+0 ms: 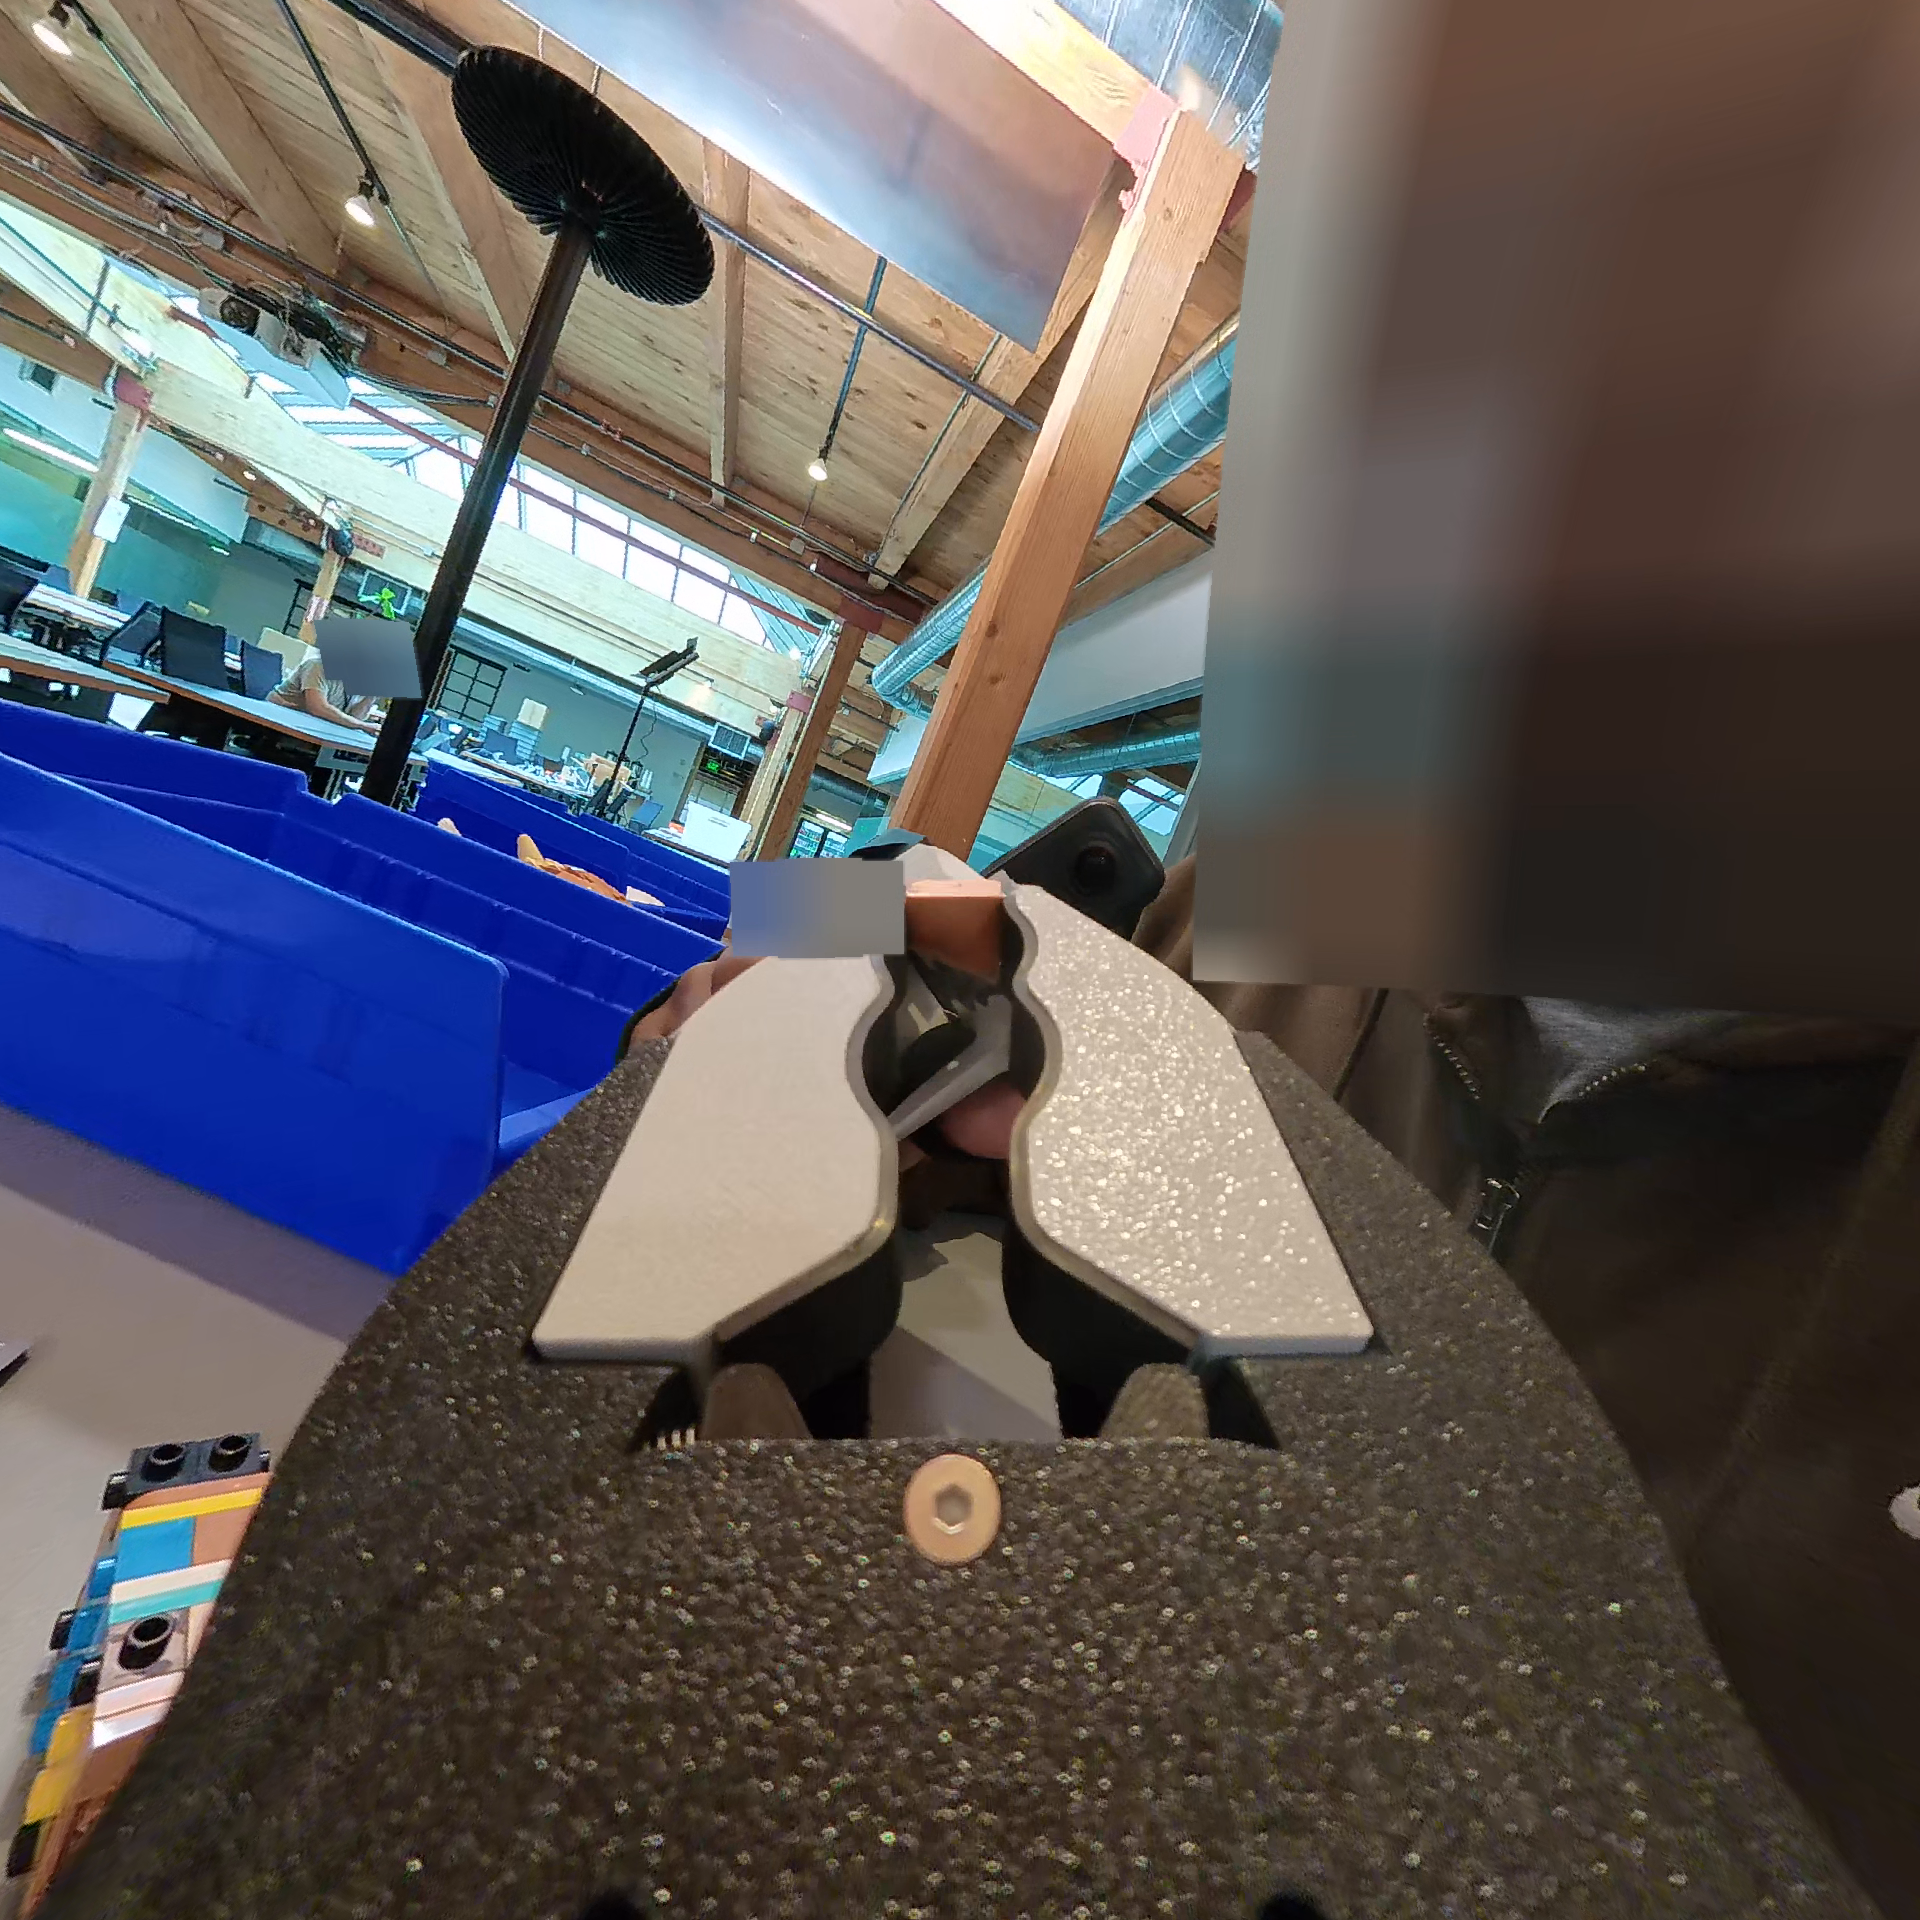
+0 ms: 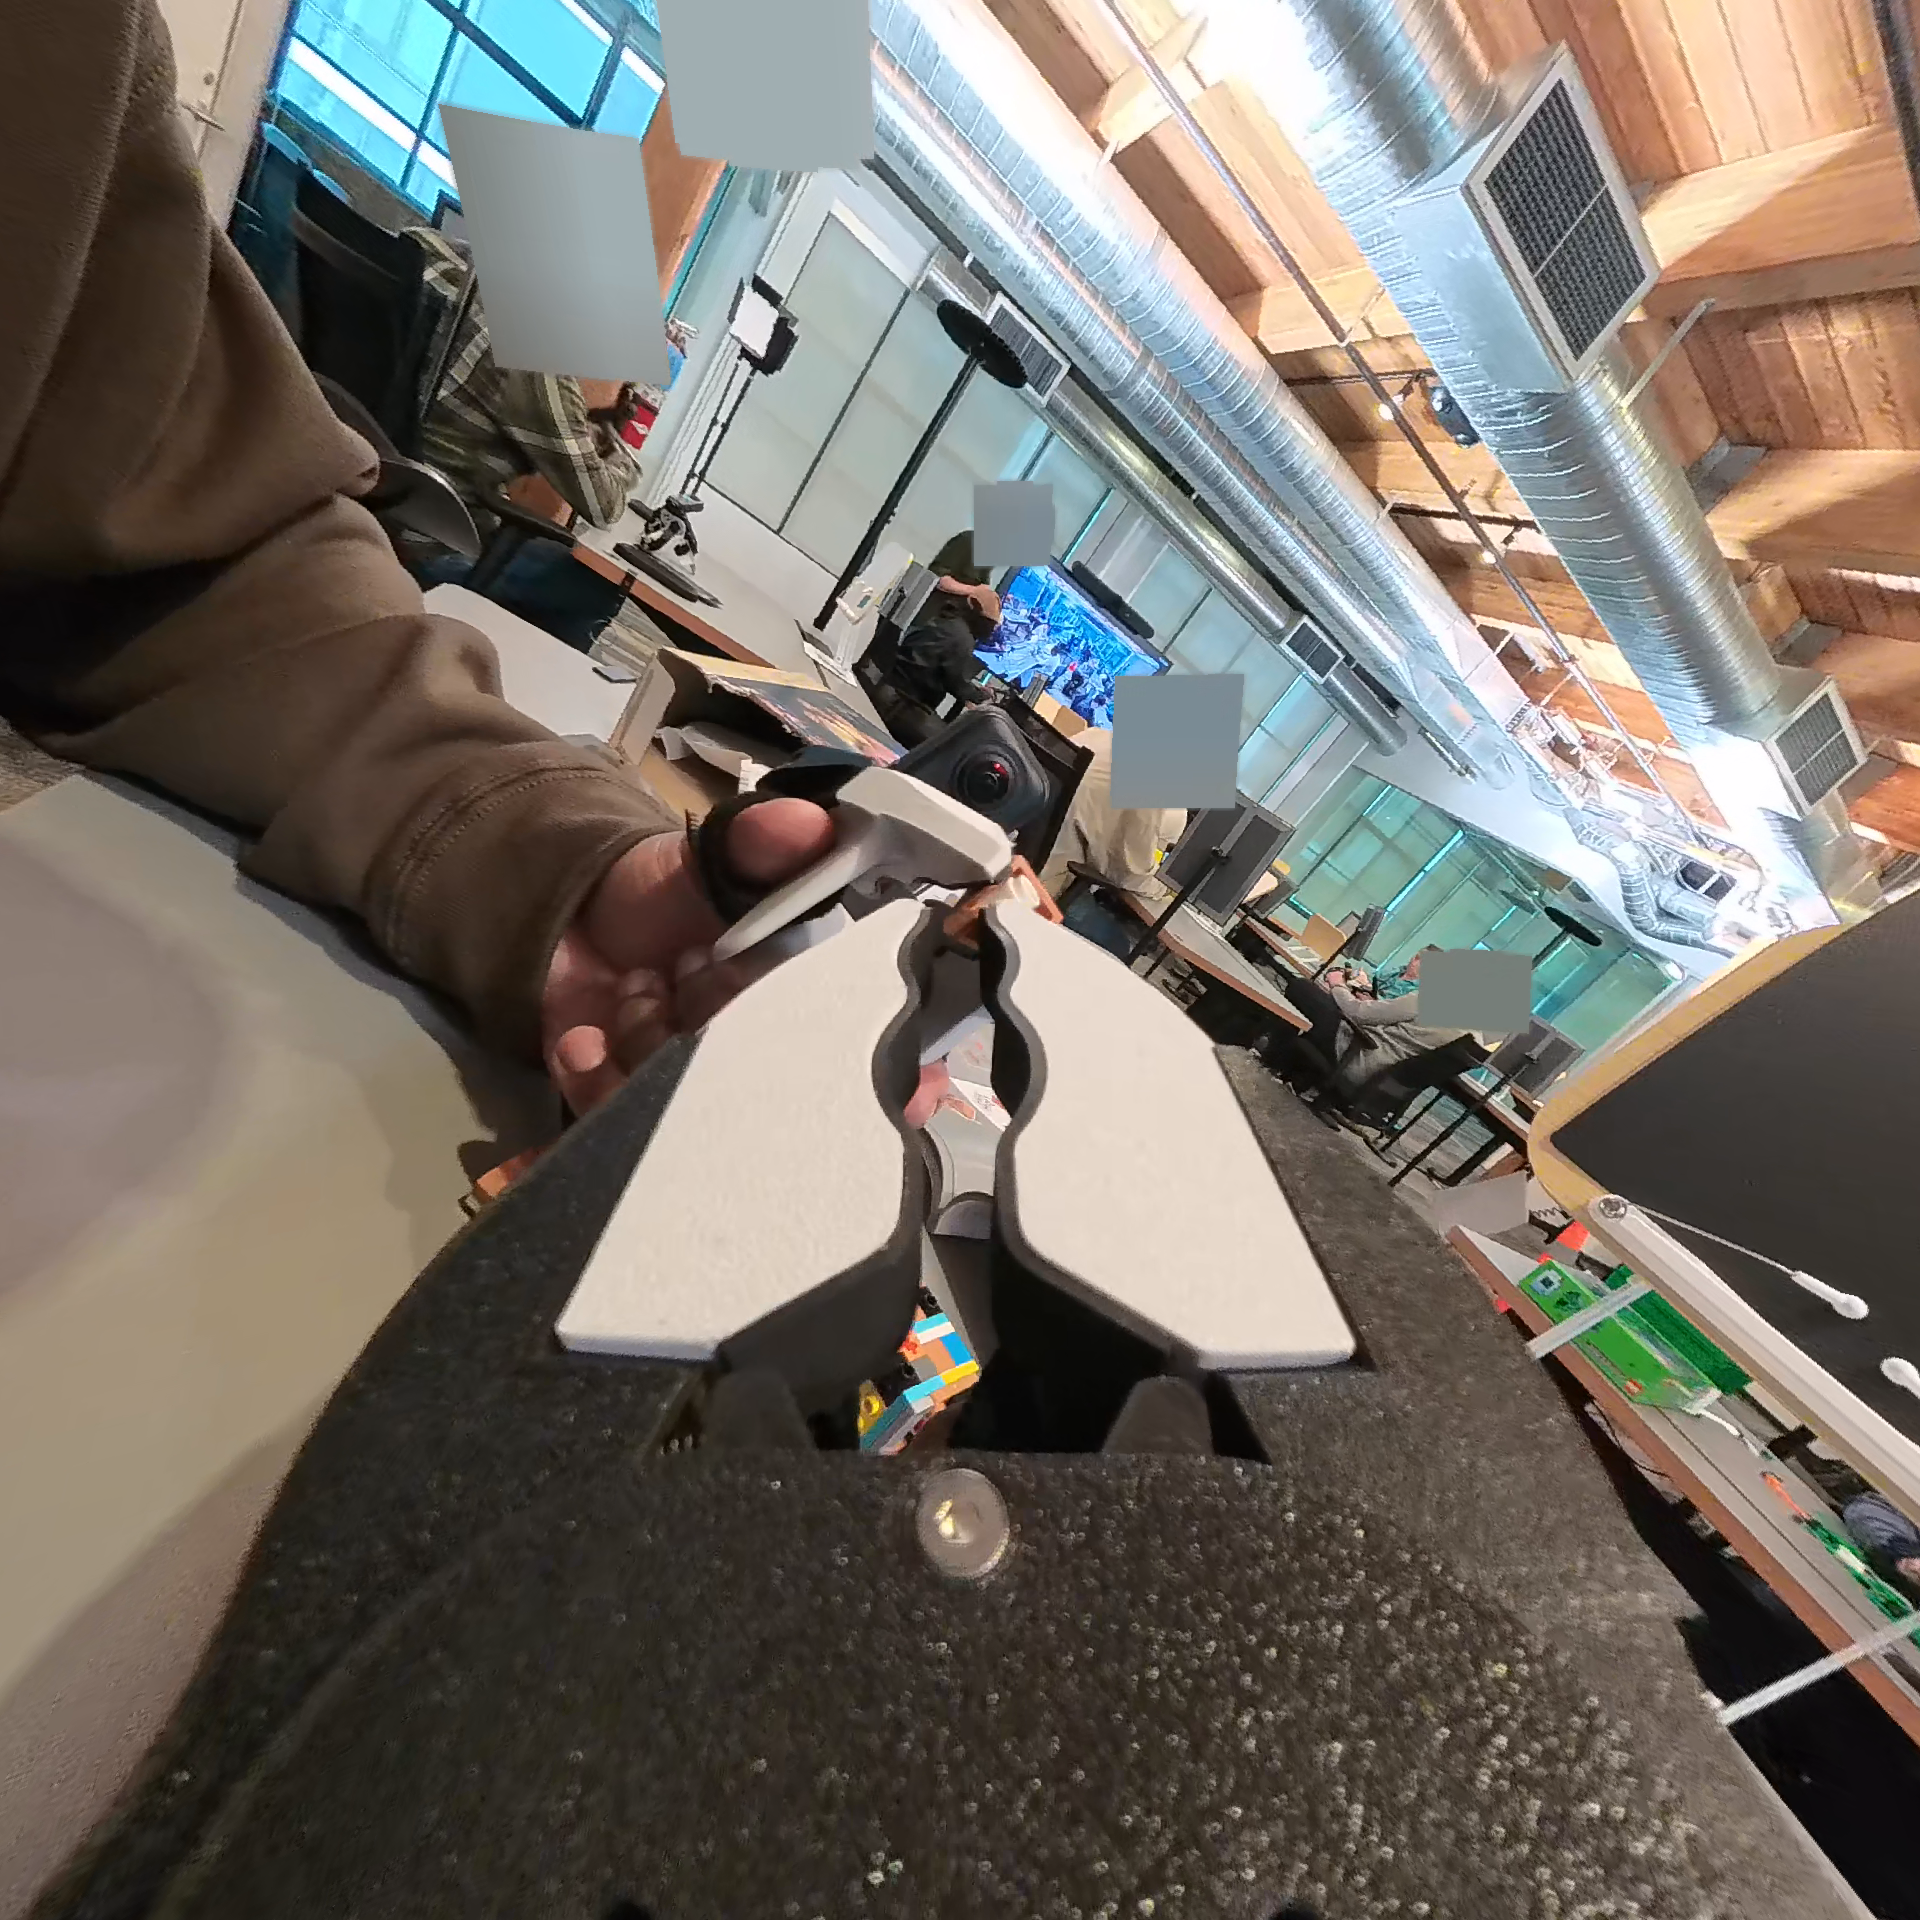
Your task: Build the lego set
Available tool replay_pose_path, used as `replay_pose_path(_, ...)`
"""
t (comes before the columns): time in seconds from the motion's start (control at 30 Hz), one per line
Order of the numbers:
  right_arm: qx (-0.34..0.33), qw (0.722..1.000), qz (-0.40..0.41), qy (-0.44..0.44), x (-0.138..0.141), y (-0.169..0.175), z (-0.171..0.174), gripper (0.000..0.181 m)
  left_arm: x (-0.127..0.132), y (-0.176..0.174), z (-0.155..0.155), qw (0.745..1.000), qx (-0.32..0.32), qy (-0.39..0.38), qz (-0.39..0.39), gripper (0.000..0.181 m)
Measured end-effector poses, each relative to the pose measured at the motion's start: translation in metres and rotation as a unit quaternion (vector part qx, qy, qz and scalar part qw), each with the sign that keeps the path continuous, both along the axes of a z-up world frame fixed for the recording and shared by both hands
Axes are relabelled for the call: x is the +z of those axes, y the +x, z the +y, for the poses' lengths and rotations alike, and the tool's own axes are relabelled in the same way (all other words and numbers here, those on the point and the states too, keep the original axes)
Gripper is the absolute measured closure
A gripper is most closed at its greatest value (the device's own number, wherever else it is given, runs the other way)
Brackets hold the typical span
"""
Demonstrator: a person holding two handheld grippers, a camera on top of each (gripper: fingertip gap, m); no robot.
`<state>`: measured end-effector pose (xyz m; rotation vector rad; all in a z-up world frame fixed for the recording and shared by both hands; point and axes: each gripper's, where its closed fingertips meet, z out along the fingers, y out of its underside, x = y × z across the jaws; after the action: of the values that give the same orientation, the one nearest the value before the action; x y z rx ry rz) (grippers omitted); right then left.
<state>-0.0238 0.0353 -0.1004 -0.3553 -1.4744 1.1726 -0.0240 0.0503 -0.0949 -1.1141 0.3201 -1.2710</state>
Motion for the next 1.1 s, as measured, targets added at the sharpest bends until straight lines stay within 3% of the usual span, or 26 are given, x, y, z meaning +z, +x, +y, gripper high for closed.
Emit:
replay_pose_path(0.3, 0.019, 0.999, 0.002, -0.028, 0.010, 0.004, 0.003, 0.173, -0.001, 0.003, -0.002, 1.000, -0.010, 0.000, 0.006, 0.165)
replay_pose_path(0.63, 0.093, 0.990, -0.100, -0.030, 0.005, 0.005, -0.004, 0.169, -0.005, 0.017, -0.010, 0.997, -0.071, -0.013, 0.021, 0.165)
replay_pose_path(0.9, 0.119, 0.979, -0.159, -0.044, 0.001, 0.005, -0.008, 0.172, -0.003, 0.017, -0.010, 0.993, -0.108, -0.042, -0.018, 0.165)
replay_pose_path(1.1, 0.104, 0.983, -0.140, -0.061, 0.014, 0.001, -0.005, 0.173, 0.010, 0.008, -0.009, 0.990, -0.111, -0.044, -0.077, 0.165)
